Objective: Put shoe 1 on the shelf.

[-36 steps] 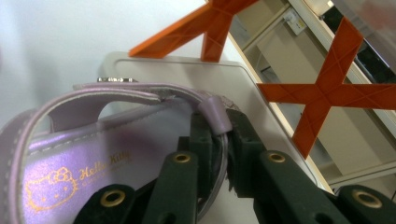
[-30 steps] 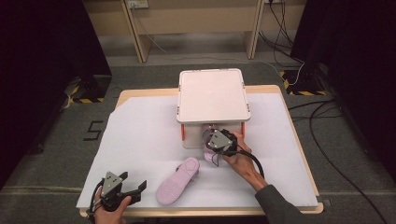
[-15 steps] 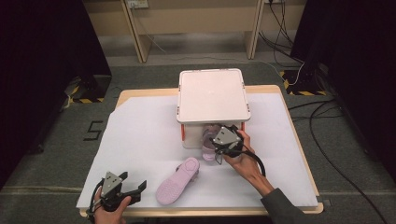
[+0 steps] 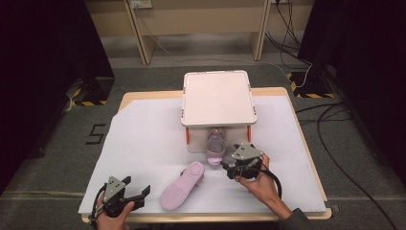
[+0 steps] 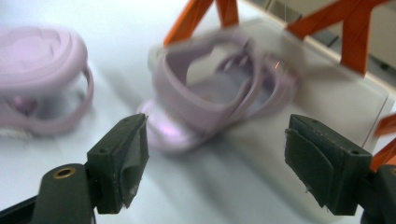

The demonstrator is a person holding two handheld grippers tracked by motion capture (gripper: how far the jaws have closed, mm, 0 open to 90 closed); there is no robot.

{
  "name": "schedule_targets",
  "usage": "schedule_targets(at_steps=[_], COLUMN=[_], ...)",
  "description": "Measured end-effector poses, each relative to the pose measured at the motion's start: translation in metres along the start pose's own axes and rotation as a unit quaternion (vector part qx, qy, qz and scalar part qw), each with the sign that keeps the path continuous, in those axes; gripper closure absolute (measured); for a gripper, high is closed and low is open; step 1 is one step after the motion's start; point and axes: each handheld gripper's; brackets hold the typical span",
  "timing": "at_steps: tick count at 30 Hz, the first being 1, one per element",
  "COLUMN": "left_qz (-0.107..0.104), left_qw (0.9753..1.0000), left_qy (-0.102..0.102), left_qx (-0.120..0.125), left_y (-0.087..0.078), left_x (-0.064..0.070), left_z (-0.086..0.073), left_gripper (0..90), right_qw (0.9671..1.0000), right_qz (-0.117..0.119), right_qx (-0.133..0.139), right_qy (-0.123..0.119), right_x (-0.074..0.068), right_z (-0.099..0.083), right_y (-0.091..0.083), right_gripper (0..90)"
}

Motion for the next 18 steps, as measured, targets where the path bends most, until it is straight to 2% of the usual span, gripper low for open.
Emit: schedule_targets(at_steps=[4, 5, 10, 12, 14, 15, 18], left_qz=[0.0, -0.001, -0.001, -0.001, -0.001, 0.0, 0.001], left_qw=[1.0, 1.0, 1.0, 1.0, 1.0, 1.0, 1.0], left_qy=[0.0, 0.0, 0.002, 0.002, 0.001, -0.001, -0.001], left_qx=[0.001, -0.002, -0.004, -0.004, -0.002, 0.001, 0.001], left_y=[0.0, 0.0, 0.0, 0.0, 0.0, 0.0, 0.0], left_x=[0.0, 0.0, 0.0, 0.0, 0.0, 0.0, -0.001], left_z=[0.0, 0.0, 0.0, 0.0, 0.0, 0.0, 0.0], left_gripper=[15.5, 15.5, 15.5, 15.5, 15.5, 15.5, 15.5], right_qw=[0.9999, 0.9996, 0.9992, 0.9992, 0.9993, 0.9995, 0.9994], right_qz=[0.002, 0.01, 0.013, 0.013, 0.008, -0.002, -0.002], right_qx=[-0.01, -0.011, -0.019, -0.024, -0.027, -0.029, -0.03], right_qy=[0.009, 0.022, 0.032, 0.029, 0.026, 0.014, 0.018], right_x=[-0.004, -0.007, -0.012, -0.014, -0.015, -0.012, -0.007], right_z=[-0.005, -0.007, -0.01, -0.011, -0.012, -0.013, -0.014], right_y=[0.008, 0.015, 0.026, 0.031, 0.033, 0.032, 0.027], right_gripper=[18.9, 16.2, 16.5, 18.8, 26.0, 26.2, 29.2])
Point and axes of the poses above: each handheld gripper's, and its own axes: y roughly forward along the jaws, z roughly out of its top, x roughly to its right, and after that the axes turned 7 degrees about x, right-handed
